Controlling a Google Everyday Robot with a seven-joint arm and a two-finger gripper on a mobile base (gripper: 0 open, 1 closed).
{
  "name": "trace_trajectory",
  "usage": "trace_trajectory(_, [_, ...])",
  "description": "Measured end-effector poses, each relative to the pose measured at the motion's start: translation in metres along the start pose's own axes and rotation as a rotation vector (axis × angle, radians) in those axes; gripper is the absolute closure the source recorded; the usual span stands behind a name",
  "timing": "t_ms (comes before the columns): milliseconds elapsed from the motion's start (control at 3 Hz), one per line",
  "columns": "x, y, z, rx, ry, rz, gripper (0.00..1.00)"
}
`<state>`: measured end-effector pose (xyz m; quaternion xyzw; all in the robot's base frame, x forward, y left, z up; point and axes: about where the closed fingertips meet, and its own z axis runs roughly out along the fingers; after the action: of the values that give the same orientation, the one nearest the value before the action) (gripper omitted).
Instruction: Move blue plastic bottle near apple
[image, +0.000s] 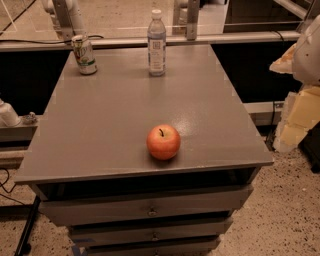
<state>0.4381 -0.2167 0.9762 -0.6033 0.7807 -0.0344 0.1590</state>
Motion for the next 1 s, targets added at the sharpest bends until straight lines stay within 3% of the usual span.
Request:
trace_trajectory(333, [0.0,0.0,0.0,0.0,0.0,0.0,0.0])
trace_trajectory(667, [-0.008,-0.02,0.009,0.048,-0.045,0.002,0.0])
trace_trajectory(1000, [-0.031,-0.065,0.031,0.127,-0.147,-0.009,0.0])
